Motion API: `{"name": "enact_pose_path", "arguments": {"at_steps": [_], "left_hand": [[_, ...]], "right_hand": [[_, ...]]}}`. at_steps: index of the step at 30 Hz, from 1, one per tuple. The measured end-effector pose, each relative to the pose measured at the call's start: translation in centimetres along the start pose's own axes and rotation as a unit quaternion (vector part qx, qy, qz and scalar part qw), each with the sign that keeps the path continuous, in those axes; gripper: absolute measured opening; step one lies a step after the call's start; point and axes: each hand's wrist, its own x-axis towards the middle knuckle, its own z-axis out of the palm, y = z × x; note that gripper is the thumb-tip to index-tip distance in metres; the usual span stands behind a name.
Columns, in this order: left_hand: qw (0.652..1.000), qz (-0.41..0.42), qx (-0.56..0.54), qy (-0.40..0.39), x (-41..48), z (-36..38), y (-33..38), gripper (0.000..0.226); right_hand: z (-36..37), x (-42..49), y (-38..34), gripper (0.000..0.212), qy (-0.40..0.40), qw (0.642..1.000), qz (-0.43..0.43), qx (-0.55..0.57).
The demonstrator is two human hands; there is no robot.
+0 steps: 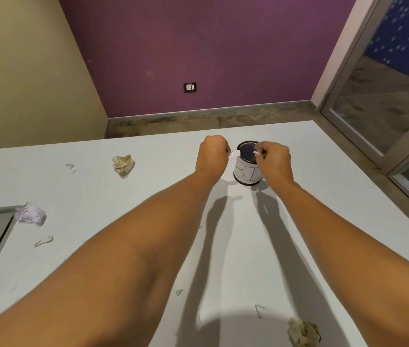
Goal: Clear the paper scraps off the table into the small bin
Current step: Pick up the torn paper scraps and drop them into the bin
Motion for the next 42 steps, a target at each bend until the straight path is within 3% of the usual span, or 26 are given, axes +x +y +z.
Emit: {"name": "enact_pose_path", "arguments": {"at_steps": [12,23,35,42], "left_hand": [[1.000,-0.003,-0.021,-0.004,4.3,5.6,0.3,0.023],[0.998,-0.001,-0.060,-0.011,2.7,4.7,-0.3,0.032],[0.998,-0.044,-0.047,-0.024,-7.4,2.6,-3.6,0.030],[0.994,-0.074,-0.075,-0.034,-14.7,1.7,-5.1,0.027]], "right_hand": [[2.0,4.4,3.0,0.045,-0.028,0.999,-0.007,-0.020],[1.6,2.9,3.3,0.028,0.016,0.999,-0.044,-0.019],[-1.1,-7.2,3.5,0.028,-0.033,0.999,-0.019,0.022],[-2.7,-16.3,4.4,0.020,-0.118,0.992,-0.032,-0.022]]}}
